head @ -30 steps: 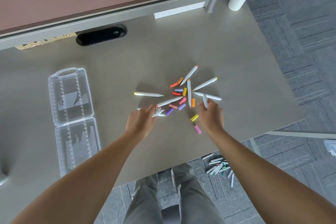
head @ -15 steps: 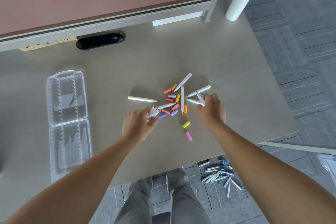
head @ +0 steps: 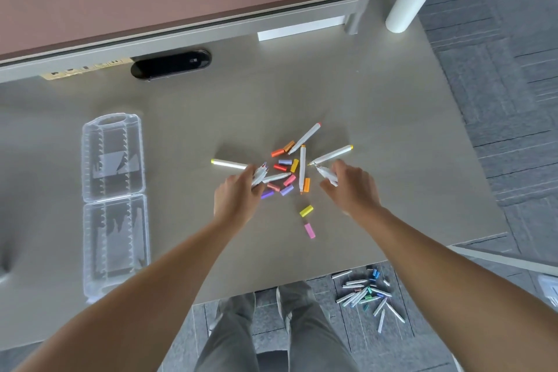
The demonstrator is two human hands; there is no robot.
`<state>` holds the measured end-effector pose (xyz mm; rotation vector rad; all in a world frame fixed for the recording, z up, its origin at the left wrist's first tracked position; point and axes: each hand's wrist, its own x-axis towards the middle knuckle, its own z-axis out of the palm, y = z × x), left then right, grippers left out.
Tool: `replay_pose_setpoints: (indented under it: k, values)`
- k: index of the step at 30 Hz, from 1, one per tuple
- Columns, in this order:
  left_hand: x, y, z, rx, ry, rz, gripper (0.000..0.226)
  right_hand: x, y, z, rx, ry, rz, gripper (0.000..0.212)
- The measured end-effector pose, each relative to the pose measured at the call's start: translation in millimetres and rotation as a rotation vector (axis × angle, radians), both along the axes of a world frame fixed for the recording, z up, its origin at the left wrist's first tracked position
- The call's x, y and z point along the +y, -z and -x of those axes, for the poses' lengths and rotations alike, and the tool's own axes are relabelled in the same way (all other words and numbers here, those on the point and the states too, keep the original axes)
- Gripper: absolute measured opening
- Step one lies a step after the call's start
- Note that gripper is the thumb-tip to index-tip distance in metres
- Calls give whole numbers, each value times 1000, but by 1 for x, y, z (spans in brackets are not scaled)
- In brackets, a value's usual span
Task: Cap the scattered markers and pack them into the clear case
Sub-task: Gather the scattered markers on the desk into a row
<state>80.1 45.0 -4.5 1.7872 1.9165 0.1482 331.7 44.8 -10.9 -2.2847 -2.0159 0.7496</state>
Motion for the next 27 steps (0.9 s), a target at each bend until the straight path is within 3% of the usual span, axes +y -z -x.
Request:
replay_pose_setpoints:
  k: [2,7,15,22,27]
  values:
    - [3,1,-2,46,12,27,28,2,-2,-3,-1,11,-25,22]
    - [14,6,-14,78,19,52,15,11,-3,-7,18,88,-57,22]
    - [25,15,-13,114,85,55,13,32,2,-13,-43,-28,-159,16]
    - [24,19,-17,144,145,59,21,51,2,-14,-97,-142,-89,14]
    - [24,15,-19,186,185,41,18,54,2,-18,-173,-228,-20,24]
